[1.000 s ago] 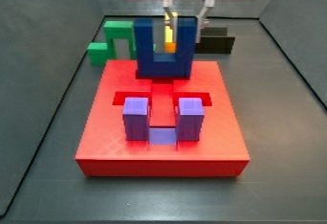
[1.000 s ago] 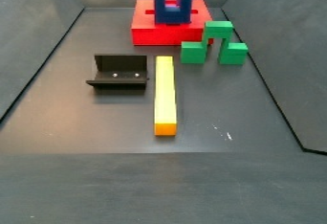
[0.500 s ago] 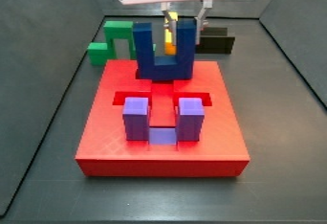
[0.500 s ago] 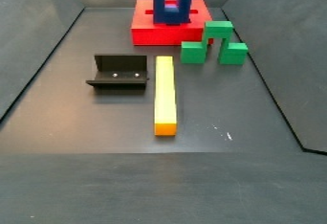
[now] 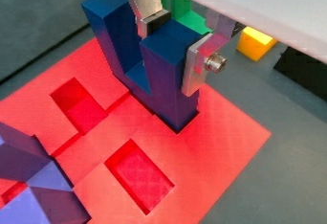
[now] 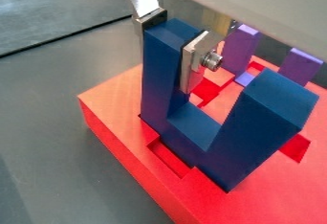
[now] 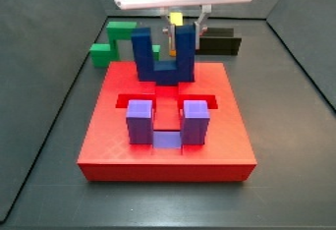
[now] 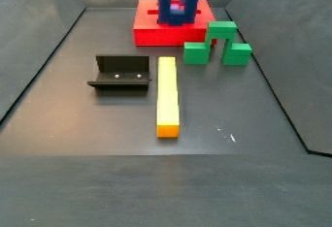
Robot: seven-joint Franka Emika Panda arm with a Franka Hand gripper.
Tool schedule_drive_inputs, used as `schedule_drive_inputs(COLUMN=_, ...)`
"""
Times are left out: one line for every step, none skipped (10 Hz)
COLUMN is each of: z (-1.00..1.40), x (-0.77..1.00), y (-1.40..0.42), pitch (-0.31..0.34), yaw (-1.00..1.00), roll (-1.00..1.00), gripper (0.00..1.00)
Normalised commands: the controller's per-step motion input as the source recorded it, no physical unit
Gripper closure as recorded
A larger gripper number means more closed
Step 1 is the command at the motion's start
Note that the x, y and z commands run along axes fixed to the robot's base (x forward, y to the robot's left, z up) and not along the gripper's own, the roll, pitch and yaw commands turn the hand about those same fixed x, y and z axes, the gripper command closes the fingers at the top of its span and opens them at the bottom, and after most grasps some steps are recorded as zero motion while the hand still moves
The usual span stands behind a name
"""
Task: Pick up the blue object. Move up. Place the blue object on the fixture. Regrasp the blue object. Move to above the board. Insert the blue object.
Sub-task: Insert the blue object.
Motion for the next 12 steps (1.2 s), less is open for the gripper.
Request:
schedule_drive_inputs(z=-0.07, x=-0.16, y=0.0, pitch=0.0, yaw=-0.13, roll=0.05, gripper=1.0)
schedule_drive_inputs(z=-0.11, x=0.0, y=-0.05, pitch=0.0, yaw=-0.1, roll=0.13, gripper=1.0)
schedule_drive_inputs(z=-0.25, x=0.01, y=-0.13, pitch=0.034, yaw=-0.14, roll=0.26, gripper=1.0)
schedule_drive_inputs(z=-0.19, x=0.07, y=-0.03, pitch=0.034, yaw=-0.07, roll=0.18, gripper=1.0)
schedule_drive_inputs(z=-0.05, x=0.0, y=0.0, pitch=0.003, yaw=0.0, roll=0.05, gripper=1.0)
schedule_drive_inputs(z=0.0, x=0.1, y=0.0, pitch=0.0, yaw=0.0, roll=0.0, gripper=1.0)
schedule_drive_inputs(z=-0.16, x=0.37, y=0.0, pitch=0.007, yaw=0.13, roll=0.1, gripper=1.0)
schedule_drive_inputs(z=-0.31, x=0.45, y=0.08, pitch=0.019, yaw=0.27, roll=0.11, gripper=1.0)
schedule_drive_inputs(z=-0.27, x=0.45, y=0.0, pitch=0.037, yaw=0.24, roll=0.15, gripper=1.0)
schedule_drive_inputs(z=-0.26, x=0.39, y=0.0, pitch=0.027, yaw=0.15, roll=0.13, gripper=1.0)
schedule_drive_inputs(z=0.0, x=0.0, y=0.0, pitch=0.0, yaw=0.0, roll=0.04, gripper=1.0)
schedule_drive_inputs(z=0.0, x=0.0, y=0.0, pitch=0.0, yaw=0.0, roll=0.02, gripper=1.0)
